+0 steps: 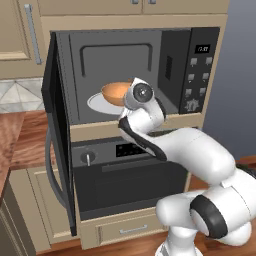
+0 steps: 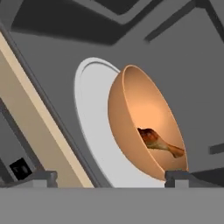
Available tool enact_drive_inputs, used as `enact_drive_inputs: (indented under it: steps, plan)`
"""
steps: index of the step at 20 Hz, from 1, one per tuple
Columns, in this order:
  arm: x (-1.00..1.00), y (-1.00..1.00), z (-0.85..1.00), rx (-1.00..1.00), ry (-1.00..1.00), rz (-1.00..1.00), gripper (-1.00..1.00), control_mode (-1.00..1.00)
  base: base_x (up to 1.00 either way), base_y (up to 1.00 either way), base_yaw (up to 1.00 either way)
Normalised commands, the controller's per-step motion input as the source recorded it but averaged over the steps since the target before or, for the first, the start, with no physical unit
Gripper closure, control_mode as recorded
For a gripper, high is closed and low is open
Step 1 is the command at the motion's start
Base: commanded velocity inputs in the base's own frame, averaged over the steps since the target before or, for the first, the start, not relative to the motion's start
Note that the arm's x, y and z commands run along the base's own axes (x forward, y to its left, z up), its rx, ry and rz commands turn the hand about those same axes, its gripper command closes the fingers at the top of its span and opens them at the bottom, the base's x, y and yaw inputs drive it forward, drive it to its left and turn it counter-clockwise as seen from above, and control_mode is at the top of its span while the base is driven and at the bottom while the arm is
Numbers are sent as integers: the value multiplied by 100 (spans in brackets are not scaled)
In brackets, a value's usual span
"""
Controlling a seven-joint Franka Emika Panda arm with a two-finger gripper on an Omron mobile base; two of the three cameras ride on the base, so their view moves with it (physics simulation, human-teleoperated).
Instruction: Remove the tangerine from the bowl and place it on the small plate. Then place the bowl with only the chicken drumstick in the microwave, close the door, and press the start button to microwave the chicken drumstick.
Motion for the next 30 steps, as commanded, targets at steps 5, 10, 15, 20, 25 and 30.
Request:
enact_drive_inputs:
  steps: [5,10,15,20,25,30]
  plan:
    - [-100,-25,3,-1,-30,0,-100,-100,0,0,0]
    - [-21,-9,-14,-5,-3,0,-100,-100,0,0,0]
    - [-64,-14,-4,-7,-7,0,-100,-100,0,0,0]
    - [-100,-8,18,-9,-12,-1,-100,-100,0,0,0]
    - [-100,-8,25,-4,-4,-8,-100,-100,0,0,0]
    - [-100,-13,14,-2,0,-15,-100,-100,0,0,0]
